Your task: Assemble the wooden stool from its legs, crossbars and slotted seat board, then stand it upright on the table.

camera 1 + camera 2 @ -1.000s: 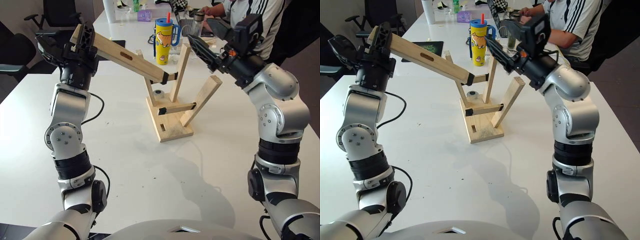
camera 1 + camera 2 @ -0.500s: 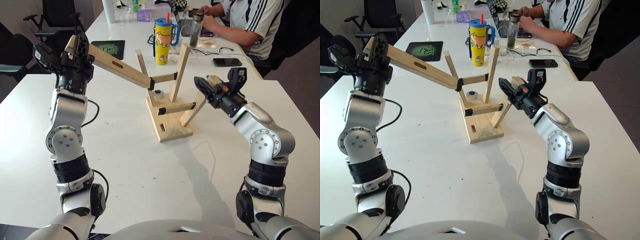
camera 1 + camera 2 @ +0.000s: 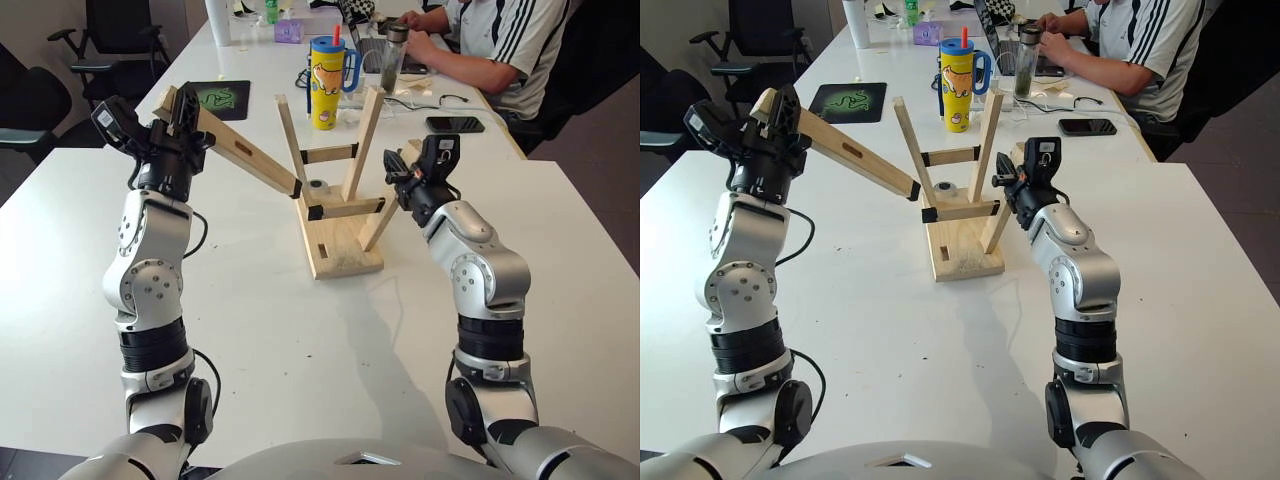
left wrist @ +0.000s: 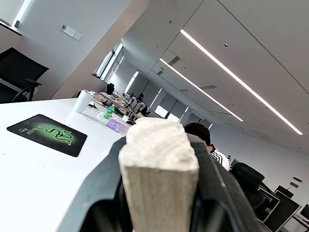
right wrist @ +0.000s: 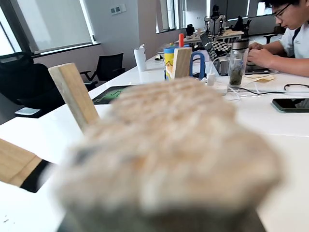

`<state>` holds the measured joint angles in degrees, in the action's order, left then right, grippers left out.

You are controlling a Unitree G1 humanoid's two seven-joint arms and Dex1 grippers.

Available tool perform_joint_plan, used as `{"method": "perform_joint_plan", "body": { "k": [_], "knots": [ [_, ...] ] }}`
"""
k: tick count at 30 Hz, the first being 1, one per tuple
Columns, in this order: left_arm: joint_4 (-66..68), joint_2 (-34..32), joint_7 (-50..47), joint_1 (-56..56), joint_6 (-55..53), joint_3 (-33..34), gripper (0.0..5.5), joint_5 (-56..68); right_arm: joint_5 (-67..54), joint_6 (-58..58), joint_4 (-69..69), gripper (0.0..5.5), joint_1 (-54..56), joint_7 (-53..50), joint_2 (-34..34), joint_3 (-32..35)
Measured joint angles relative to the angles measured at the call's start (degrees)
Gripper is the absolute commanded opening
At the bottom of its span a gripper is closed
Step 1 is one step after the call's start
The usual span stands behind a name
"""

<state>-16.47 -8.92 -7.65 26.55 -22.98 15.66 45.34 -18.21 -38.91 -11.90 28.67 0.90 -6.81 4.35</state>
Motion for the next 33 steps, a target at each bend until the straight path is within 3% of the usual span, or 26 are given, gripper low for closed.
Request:
{"method": "perform_joint_plan", "body": {
  "k": [14, 18, 25, 33],
  "knots": [
    [-4.7, 13.0, -12.7, -9.4, -6.5, -4.1, 1.03, -2.6, 7.9, 7.4, -5.4, 0.99, -8.1, -8.7, 9.4, -4.9],
    [-6.3, 13.2, -15.7, -11.7, -7.2, -4.8, 1.03, -4.4, 9.8, 8.4, -5.7, 0.99, -8.9, -9.8, 11.0, -6.0],
    [-3.8, 12.7, -14.8, -14.0, 0.0, -5.4, 1.03, -5.6, 11.0, 9.2, -6.0, 0.99, -9.6, -10.2, 12.0, -6.7],
    [0.0, 12.1, -10.2, -16.5, 12.2, -12.7, 1.03, -12.1, 10.9, 9.6, -6.2, 0.99, -10.1, -10.1, 12.2, -6.8]
  ]
}}
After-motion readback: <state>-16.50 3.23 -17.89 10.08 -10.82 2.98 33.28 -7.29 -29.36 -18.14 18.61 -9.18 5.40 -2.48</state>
